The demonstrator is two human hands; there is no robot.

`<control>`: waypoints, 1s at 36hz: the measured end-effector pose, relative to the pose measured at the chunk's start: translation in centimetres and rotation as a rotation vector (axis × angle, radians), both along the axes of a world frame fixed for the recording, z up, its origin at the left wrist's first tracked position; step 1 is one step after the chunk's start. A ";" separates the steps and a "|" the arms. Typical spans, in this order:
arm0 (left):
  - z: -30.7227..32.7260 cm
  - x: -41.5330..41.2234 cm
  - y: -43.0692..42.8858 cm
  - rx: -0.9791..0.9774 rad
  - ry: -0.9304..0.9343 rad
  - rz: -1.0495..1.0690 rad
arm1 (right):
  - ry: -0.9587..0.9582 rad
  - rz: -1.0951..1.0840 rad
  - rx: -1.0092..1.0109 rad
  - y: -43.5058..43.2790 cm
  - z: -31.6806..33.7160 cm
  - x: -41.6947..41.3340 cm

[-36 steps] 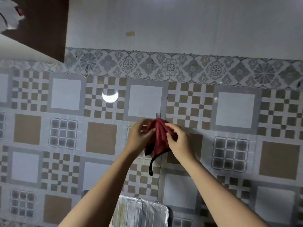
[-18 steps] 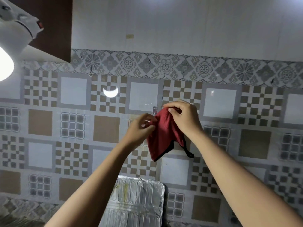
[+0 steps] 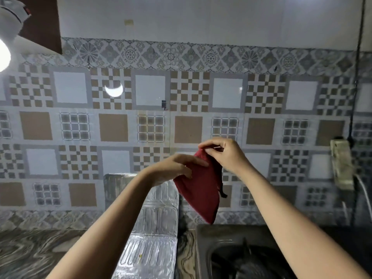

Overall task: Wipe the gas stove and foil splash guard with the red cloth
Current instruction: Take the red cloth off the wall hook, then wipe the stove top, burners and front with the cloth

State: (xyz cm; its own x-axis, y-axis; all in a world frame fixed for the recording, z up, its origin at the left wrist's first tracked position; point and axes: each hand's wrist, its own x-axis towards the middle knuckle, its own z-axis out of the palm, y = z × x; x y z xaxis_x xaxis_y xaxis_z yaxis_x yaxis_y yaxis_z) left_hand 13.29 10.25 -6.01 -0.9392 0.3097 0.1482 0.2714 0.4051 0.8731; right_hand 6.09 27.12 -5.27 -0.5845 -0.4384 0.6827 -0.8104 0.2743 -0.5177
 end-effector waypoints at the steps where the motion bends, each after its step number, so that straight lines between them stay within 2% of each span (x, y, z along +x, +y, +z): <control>1: -0.7 0.4 0.4 0.041 -0.008 0.004 | -0.026 -0.012 -0.029 0.6 -0.9 0.4; 5: -3.4 1.6 1.7 0.247 0.009 0.014 | -0.145 -0.042 -0.130 3.2 -4.4 2.8; 11: -6.0 2.9 3.6 0.591 0.029 0.039 | -0.276 -0.032 -0.071 5.8 -9.1 6.8; 15: -6.8 3.7 4.4 0.729 0.033 0.015 | -0.432 0.044 -0.049 6.4 -11.4 8.4; 17: -6.9 4.2 4.7 0.771 0.038 0.001 | -0.443 0.077 -0.063 6.3 -12.1 9.0; 26: -7.4 5.9 4.3 0.596 0.047 0.014 | -0.502 0.194 -0.319 5.0 -10.9 11.3; 32: -7.3 7.1 3.3 0.520 0.069 0.075 | -0.649 0.335 -0.572 3.9 -10.5 11.6; 36: -7.4 7.5 3.2 0.551 0.074 0.082 | -0.659 0.325 -0.590 3.9 -10.2 11.5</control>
State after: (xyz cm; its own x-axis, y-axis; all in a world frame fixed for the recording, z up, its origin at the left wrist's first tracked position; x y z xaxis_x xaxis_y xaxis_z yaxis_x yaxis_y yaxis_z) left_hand 20.81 13.42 -13.40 -0.9380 0.0939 0.3336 0.3265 -0.0833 0.9415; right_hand 17.55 31.04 -15.43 -0.8421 -0.3367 0.4213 -0.2951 -0.3663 -0.8825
